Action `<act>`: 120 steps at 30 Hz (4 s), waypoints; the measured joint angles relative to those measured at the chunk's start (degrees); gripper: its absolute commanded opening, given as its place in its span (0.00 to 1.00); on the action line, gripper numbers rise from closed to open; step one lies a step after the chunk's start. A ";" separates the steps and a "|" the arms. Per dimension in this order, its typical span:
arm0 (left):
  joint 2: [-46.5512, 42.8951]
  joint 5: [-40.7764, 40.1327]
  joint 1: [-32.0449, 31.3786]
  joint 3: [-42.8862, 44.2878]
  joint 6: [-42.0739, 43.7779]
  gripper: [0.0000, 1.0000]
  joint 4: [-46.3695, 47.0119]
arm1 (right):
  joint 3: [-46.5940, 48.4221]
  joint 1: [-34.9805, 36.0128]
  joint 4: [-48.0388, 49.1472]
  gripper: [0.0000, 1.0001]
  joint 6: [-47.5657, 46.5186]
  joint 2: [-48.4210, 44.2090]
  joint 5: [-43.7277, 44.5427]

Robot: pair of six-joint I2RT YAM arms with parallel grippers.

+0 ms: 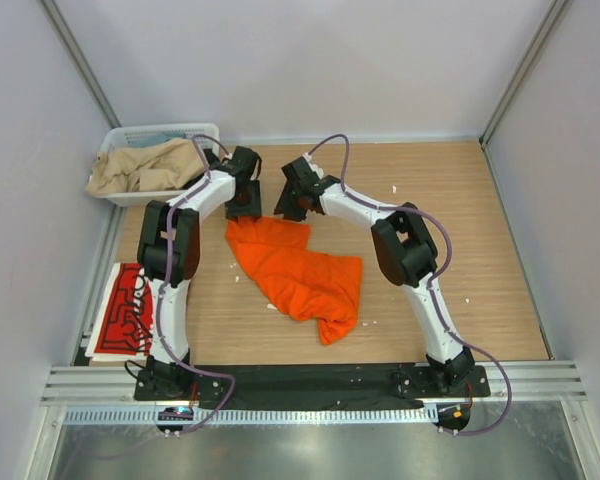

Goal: Fold and stack the t-shirts
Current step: Flatten the tshirt out

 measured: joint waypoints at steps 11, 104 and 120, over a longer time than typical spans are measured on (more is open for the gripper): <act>0.07 2.10 1.25 0.00 -0.31 0.18 1.44 | 1.29 1.84 -1.73 0.41 -0.70 0.46 0.39; -48.83 -8.00 -18.03 -22.84 -11.08 0.81 -14.84 | -45.79 -3.06 -27.52 0.78 -16.63 -55.91 17.14; -15.43 -7.43 -16.57 -24.76 -16.70 0.81 -13.66 | -40.92 -10.91 -14.62 0.72 -16.59 -28.72 14.82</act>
